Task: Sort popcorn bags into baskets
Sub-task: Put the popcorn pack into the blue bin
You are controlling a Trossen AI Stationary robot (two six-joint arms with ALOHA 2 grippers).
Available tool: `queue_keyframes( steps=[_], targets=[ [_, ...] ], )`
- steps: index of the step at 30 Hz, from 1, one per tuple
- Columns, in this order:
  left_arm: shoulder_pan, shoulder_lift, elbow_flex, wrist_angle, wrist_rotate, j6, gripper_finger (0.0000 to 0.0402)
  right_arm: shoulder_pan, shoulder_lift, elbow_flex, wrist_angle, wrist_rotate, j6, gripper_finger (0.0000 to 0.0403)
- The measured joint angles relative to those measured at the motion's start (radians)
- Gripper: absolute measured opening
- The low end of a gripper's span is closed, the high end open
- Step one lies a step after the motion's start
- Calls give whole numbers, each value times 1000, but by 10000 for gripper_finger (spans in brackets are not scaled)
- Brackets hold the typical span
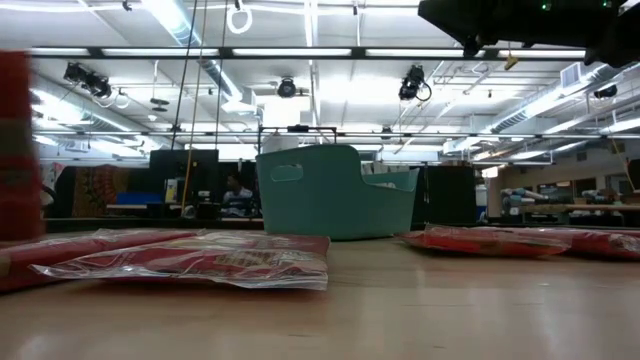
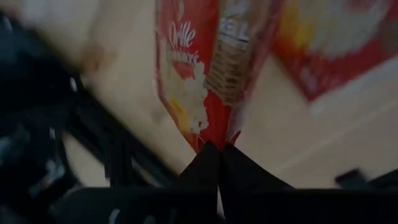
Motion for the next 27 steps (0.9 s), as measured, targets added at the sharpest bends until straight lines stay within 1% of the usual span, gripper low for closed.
queue_keyframes(
  steps=[2,6,9,11,17,22,27],
  targets=[
    [22,-36,0,1,-77,18,1,0,0,0,-7,0,17,59],
    [73,-105,0,1,-197,75,1,1,0,0,-46,-6,46,59],
    [111,-144,0,2,-288,156,1,1,0,0,-74,-23,77,59],
    [138,-161,0,5,-328,233,1,3,0,0,-101,-23,96,59],
    [243,-192,0,57,-375,501,1,5,0,0,-183,-24,179,59],
    [337,-203,0,177,-433,712,1,29,0,0,-255,-26,249,59],
    [428,-203,0,309,-426,936,0,68,0,0,-335,-27,311,59]
  ],
)
